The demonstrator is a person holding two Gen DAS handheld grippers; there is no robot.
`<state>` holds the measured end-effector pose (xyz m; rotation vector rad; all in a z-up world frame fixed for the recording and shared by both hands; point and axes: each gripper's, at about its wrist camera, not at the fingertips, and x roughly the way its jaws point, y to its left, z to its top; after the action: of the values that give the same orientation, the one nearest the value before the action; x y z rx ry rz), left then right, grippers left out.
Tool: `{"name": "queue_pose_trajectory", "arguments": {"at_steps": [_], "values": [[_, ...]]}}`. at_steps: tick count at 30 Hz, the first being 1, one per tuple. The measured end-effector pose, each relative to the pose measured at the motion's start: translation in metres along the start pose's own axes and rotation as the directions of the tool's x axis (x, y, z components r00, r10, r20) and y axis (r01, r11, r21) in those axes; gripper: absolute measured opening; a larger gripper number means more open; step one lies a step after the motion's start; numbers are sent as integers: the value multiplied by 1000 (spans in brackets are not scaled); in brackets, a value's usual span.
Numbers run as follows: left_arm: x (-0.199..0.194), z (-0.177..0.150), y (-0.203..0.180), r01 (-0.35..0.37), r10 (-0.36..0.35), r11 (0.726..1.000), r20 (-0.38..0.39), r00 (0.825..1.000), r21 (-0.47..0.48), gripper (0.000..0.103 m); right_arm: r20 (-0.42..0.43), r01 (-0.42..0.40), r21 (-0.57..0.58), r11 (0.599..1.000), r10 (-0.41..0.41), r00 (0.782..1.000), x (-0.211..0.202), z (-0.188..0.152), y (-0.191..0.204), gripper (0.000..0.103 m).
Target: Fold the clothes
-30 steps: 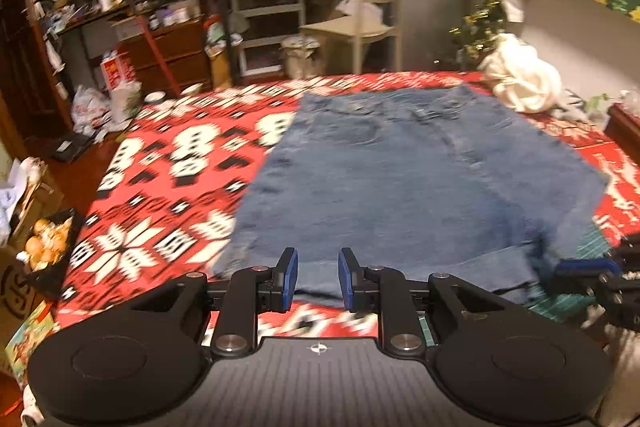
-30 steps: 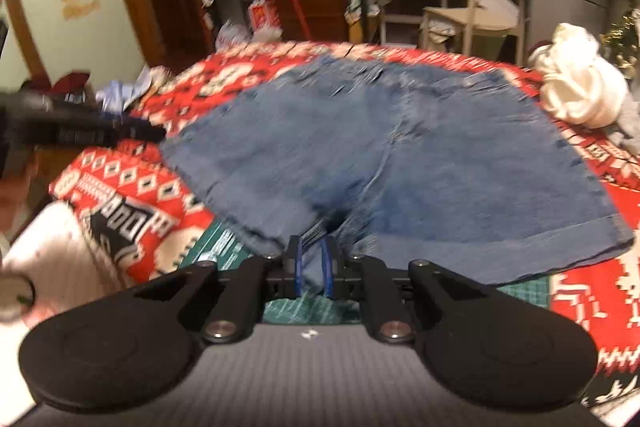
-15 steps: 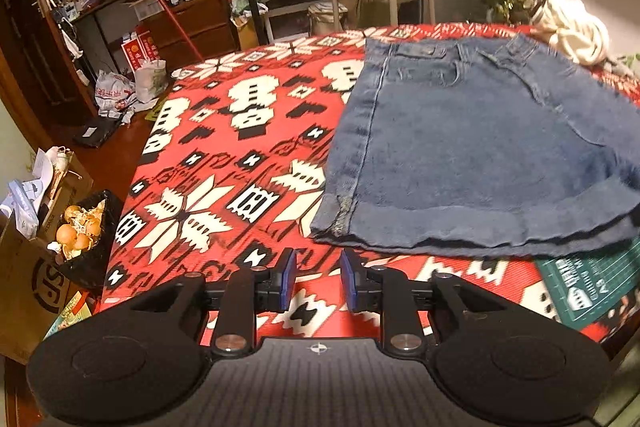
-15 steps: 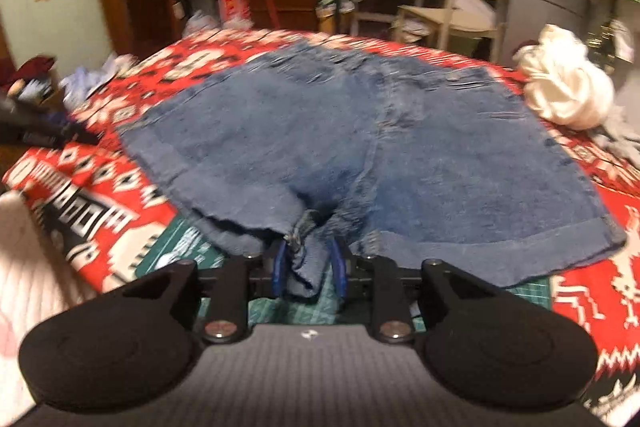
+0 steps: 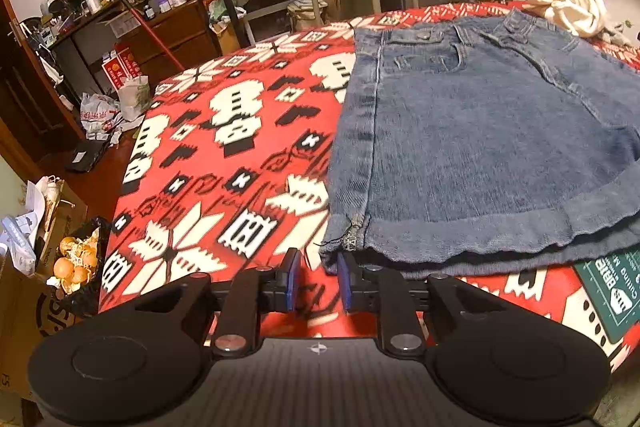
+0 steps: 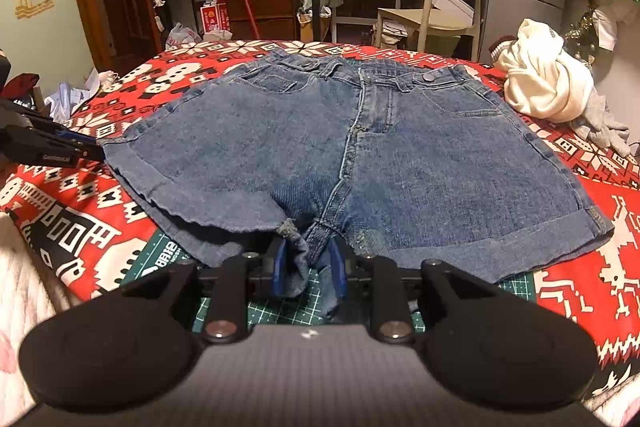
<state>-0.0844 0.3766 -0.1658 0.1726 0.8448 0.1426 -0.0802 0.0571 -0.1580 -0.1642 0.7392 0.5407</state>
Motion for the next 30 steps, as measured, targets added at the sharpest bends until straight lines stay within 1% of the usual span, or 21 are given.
{"name": "queue_pose_trajectory", "arguments": {"at_steps": [6,7,8,9,10,11,15,16,18,22,27,28,30], "values": [[7,5,2,40,-40,999,4,999,-25,20,-21,-16,16,1000,17,1000,6,-1,2,25],[8,6,1,47,-47,999,5,999,-26,17,-28,-17,8,1000,18,999,7,-1,3,25],[9,7,-1,55,-55,998,5,998,-27,5,-35,-17,-2,1000,17,999,9,-2,5,25],[11,8,-2,62,-62,998,5,998,-28,5,-44,-18,-10,1000,17,999,11,-3,6,22],[10,9,-2,52,-52,998,6,999,-35,4,-57,-20,-16,1000,19,998,12,-3,7,15],[7,8,0,50,-50,998,12,999,-43,4,-73,-21,-21,1000,19,997,13,-4,8,2],[-5,8,7,44,-41,996,35,999,-75,4,-107,-36,-63,997,29,994,3,-5,12,1],[-6,8,12,55,-51,994,38,998,-92,5,-114,-43,-78,996,34,993,0,-5,14,1],[-4,6,19,75,-72,989,25,997,-124,5,-134,-58,-96,994,45,990,-3,-9,17,1],[2,1,12,51,-52,993,-4,999,-109,4,-169,-83,-102,991,65,984,0,-17,23,1],[4,0,15,56,-58,989,-14,998,-138,5,-176,-87,-118,989,66,982,-1,-19,25,1],[4,-1,15,56,-59,988,-15,998,-144,5,-176,-89,-119,989,67,982,-2,-19,25,1],[3,-1,17,53,-56,985,-18,998,-163,11,-171,-95,-125,988,73,983,-7,-19,25,2]]}}
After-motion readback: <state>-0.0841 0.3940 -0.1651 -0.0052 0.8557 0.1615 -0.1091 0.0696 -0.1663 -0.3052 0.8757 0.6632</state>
